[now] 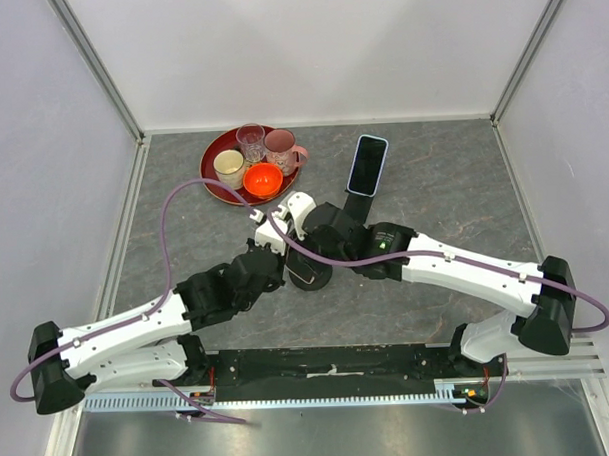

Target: Place the phone on the phone stand

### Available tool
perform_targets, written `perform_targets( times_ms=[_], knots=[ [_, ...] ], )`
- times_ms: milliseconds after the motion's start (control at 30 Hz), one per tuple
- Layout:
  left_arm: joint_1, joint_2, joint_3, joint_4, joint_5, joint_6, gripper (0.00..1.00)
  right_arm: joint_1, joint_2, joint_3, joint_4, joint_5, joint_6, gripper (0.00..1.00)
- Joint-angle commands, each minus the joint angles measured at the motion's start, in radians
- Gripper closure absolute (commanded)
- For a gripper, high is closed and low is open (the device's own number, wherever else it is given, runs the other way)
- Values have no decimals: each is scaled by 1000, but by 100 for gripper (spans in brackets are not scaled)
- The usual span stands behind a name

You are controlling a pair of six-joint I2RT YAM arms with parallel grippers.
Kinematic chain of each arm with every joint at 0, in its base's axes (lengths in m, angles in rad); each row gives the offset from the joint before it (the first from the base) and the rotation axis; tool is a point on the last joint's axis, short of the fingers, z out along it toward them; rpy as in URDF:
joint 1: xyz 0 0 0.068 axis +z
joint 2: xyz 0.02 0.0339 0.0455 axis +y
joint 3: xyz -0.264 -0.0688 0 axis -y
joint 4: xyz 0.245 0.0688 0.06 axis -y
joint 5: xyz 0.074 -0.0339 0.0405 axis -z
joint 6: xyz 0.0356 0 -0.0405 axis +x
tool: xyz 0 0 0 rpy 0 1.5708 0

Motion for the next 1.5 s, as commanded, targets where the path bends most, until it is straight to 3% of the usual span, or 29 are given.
perform_targets(
  times_ms=[0, 267, 333, 533, 633, 667, 767, 867, 1000, 1233, 1267, 1300, 1333, 1433, 1467],
  knots=[
    [-8, -35, 106, -220, -72, -171, 98, -116, 43, -49, -235, 203, -117, 100],
    [-8, -50, 173, -372, 8, -277, 98, -159, 53, -72, -188, 41, -169, 100],
    [-8, -44, 221, -483, -1, -332, 98, -175, 47, -75, -174, -24, -176, 100],
    [-6, -159, 227, -542, 14, -401, 87, -199, 34, -65, -157, -150, -225, 99],
    [-6, -208, 213, -532, -12, -388, 84, -201, 6, -59, -155, -148, -196, 78],
    [-6, -226, 210, -524, -9, -381, 83, -201, -12, -56, -155, -130, -186, 66],
    [-6, -249, 186, -457, 14, -345, 80, -199, -52, -47, -155, -118, -125, 47],
    [-6, -276, 158, -372, 57, -291, 77, -201, -81, -41, -154, -119, -81, 36],
    [-6, -273, 134, -280, 115, -245, 71, -199, -117, -41, -152, -99, -45, 32],
    [6, -210, 5, -30, 213, -168, 46, -199, -224, -61, -142, -70, 36, 25],
    [15, -179, -1, 25, 253, -158, 43, -201, -267, -70, -134, -91, 53, 8],
    [55, -162, -4, 46, 285, -147, 40, -201, -291, -94, -120, -114, 71, 2],
    [90, -147, -14, 69, 326, -136, 35, -199, -318, -111, -84, -134, 108, 2],
    [295, -104, -55, 193, 607, -162, 7, -199, -416, -159, -56, -167, 171, 2],
    [346, -98, -72, 233, 767, -168, 6, -201, -449, -165, -56, -170, 177, 2]
  ],
)
